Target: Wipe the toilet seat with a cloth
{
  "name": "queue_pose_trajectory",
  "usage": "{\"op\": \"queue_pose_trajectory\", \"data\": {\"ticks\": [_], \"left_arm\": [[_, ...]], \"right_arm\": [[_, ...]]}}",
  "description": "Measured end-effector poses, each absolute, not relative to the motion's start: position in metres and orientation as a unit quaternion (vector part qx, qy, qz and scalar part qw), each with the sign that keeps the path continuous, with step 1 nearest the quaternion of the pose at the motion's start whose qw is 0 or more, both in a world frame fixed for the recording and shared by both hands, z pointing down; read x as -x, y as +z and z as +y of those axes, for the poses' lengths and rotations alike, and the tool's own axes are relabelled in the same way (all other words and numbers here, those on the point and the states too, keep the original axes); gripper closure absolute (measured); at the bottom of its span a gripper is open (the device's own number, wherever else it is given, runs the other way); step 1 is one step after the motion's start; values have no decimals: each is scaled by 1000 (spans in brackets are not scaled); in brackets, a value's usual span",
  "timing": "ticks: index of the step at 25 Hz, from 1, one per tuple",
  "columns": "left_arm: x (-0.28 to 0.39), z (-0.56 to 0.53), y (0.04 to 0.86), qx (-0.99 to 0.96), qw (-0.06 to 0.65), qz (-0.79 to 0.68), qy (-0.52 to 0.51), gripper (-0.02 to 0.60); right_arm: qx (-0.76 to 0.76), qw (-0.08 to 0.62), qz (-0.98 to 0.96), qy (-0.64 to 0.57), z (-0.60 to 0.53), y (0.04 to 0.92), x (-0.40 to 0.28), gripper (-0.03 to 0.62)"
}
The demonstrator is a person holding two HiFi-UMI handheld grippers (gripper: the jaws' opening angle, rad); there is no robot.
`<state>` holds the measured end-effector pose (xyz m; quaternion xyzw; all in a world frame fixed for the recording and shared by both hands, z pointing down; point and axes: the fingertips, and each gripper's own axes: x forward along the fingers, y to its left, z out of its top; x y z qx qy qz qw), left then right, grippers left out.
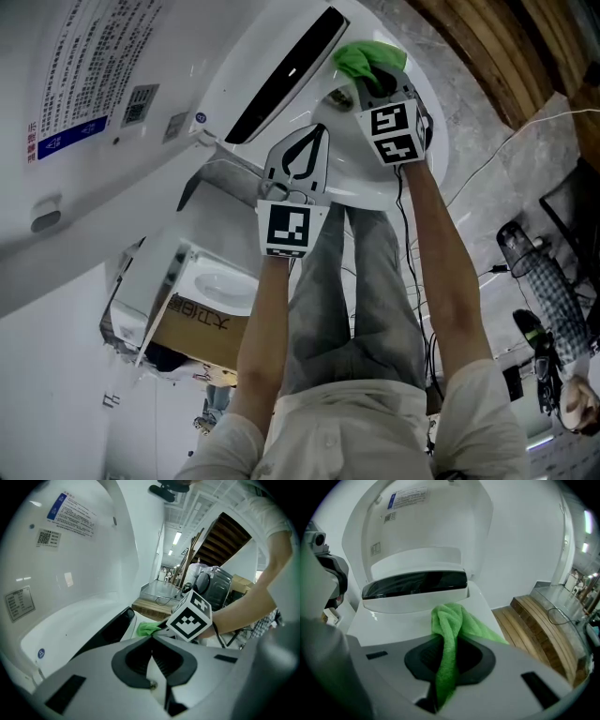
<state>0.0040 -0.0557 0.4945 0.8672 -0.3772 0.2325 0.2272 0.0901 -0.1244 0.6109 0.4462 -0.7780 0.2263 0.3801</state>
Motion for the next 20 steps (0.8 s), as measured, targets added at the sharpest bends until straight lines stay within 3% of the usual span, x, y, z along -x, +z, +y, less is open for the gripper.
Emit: {"op": "queue_pose_trajectory", "data": {"ticks": [20], "left_arm": [[-49, -40, 490, -878, 219, -354, 236, 569]], "right_arm": [[-469, 382, -759, 239, -93, 612, -149, 549]]}}
